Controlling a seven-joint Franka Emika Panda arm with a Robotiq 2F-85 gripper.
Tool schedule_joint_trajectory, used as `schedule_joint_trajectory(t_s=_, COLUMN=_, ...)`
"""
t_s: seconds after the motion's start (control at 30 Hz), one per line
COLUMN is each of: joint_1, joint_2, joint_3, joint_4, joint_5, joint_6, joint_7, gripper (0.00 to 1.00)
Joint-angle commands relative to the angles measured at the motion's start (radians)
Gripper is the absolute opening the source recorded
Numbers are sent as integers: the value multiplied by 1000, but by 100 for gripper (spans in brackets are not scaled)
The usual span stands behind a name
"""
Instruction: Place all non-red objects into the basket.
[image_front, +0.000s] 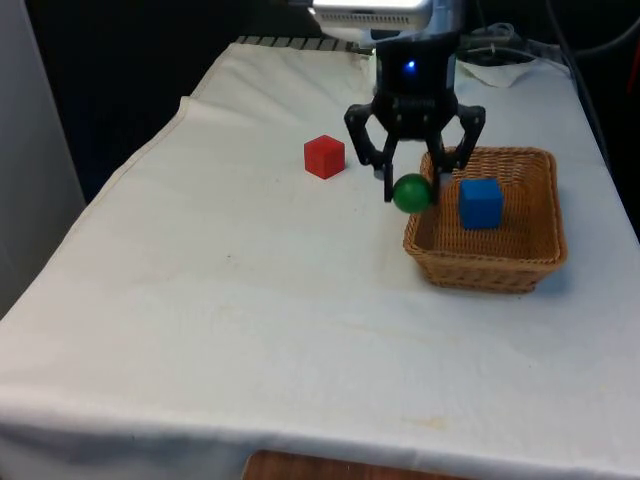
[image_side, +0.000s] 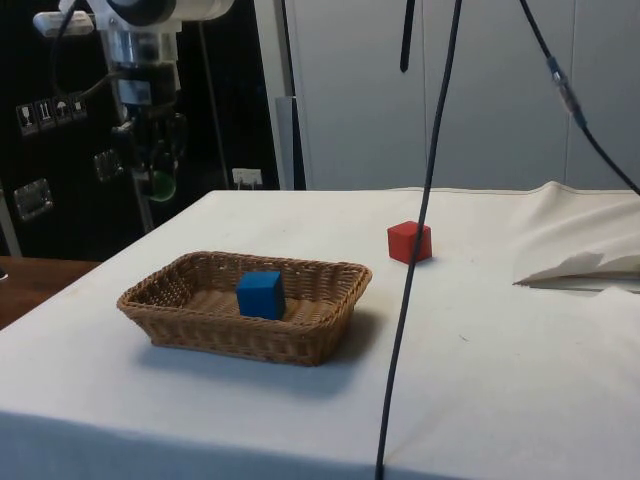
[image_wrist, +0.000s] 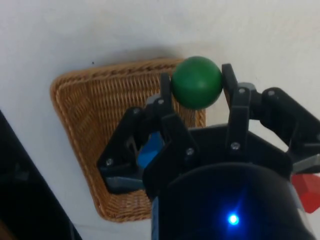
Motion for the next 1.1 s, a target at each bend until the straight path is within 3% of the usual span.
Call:
schedule_joint_trajectory(t_s=0.0, joint_1=12, joint_2=-18, joint_3=-6, joint_4=-24, joint_5=-9, joint_6=2, joint_7=8, gripper=0)
schedule_joint_trajectory(t_s=0.23, joint_1=30, joint_2=-71, joint_3=7, joint_4=-95, joint_5=-49, joint_6=11, joint_7=36, gripper=0)
schedule_joint_trajectory(t_s=0.27, joint_1=20, joint_2=-62, joint_3=14, joint_4=-79, joint_5=-47, joint_6=-4, joint_7=32, gripper=0)
schedule_joint_trajectory(t_s=0.3, joint_1=34, joint_2=-82, joint_3=11, joint_4=-111, joint_5=-58, joint_6=15, joint_7=44, gripper=0)
schedule_joint_trajectory(t_s=0.37, joint_1=38, joint_2=-91, joint_3=16, joint_4=-126, joint_5=-68, joint_6=19, joint_7=53, gripper=0)
schedule_joint_trajectory(t_s=0.5, joint_1=42, joint_2=-108, joint_3=29, joint_4=-157, joint_5=-87, joint_6=33, joint_7=72, gripper=0)
schedule_joint_trajectory(t_s=0.53, joint_1=30, joint_2=-97, joint_3=36, joint_4=-136, joint_5=-81, joint_6=12, joint_7=63, gripper=0)
schedule_joint_trajectory(t_s=0.57, joint_1=43, joint_2=-112, joint_3=33, joint_4=-166, joint_5=-92, joint_6=37, joint_7=77, gripper=0)
schedule_joint_trajectory(t_s=0.8, joint_1=47, joint_2=-136, joint_3=74, joint_4=-249, joint_5=-118, joint_6=101, joint_7=125, gripper=0)
schedule_joint_trajectory(t_s=0.83, joint_1=38, joint_2=-130, joint_3=80, joint_4=-239, joint_5=-114, joint_6=86, joint_7=117, gripper=0)
schedule_joint_trajectory(t_s=0.87, joint_1=48, joint_2=-137, joint_3=78, joint_4=-259, joint_5=-118, joint_6=112, joint_7=130, gripper=0)
schedule_joint_trajectory(t_s=1.07, joint_1=50, joint_2=-143, joint_3=103, joint_4=-313, joint_5=-122, joint_6=171, joint_7=157, gripper=0)
